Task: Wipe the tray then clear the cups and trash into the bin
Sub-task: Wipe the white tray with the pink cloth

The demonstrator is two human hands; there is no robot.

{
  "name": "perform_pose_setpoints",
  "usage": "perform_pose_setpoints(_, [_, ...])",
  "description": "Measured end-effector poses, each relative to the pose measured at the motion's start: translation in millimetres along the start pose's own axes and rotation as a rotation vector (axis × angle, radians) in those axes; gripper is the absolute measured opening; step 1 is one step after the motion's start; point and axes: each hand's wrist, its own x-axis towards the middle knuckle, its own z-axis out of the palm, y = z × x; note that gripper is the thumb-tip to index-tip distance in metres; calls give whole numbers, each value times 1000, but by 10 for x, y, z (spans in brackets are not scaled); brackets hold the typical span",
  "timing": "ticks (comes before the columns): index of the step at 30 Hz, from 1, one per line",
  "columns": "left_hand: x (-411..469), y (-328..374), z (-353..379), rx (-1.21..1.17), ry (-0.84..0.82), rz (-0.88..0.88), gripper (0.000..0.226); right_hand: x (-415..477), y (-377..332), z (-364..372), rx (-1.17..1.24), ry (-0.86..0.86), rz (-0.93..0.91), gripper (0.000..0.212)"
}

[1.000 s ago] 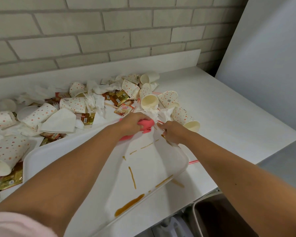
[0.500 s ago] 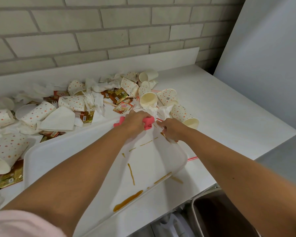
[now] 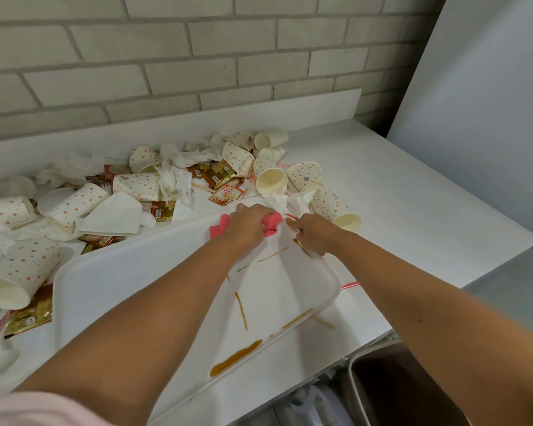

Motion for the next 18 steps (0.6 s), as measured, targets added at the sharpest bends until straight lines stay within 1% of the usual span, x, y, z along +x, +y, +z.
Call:
perform_pose_setpoints(3, [-108, 75, 32, -92, -62, 91, 31, 43, 13, 30, 49, 15, 16, 41])
perform_pose_setpoints(6, [-185, -78, -66, -41, -112, 176, 39, 27, 3, 21, 47, 19, 12, 45])
perform_pose_setpoints(8, [-227, -183, -176, -37, -113, 188, 43, 15, 1, 17, 42, 14, 15, 48])
perform_pose_setpoints(10, [-268, -235, -268, -41, -60, 164, 40, 18, 7, 14, 27, 7, 13, 48])
perform_pose_setpoints(12, [-244, -252, -271, -47, 30, 90, 39, 31, 13, 13, 35, -1, 12, 50])
perform_pose_setpoints(14, [-191, -197, -179, -52, 74, 3, 34, 40, 20, 17, 54, -11, 10, 52])
perform_pose_setpoints(16, [-175, -42, -39, -25, 78, -42, 29, 49, 38, 16, 75, -32, 5, 53])
perform_pose_setpoints(18, [-161, 113, 75, 11, 47, 2, 37, 70, 65, 5, 108, -39, 3, 49])
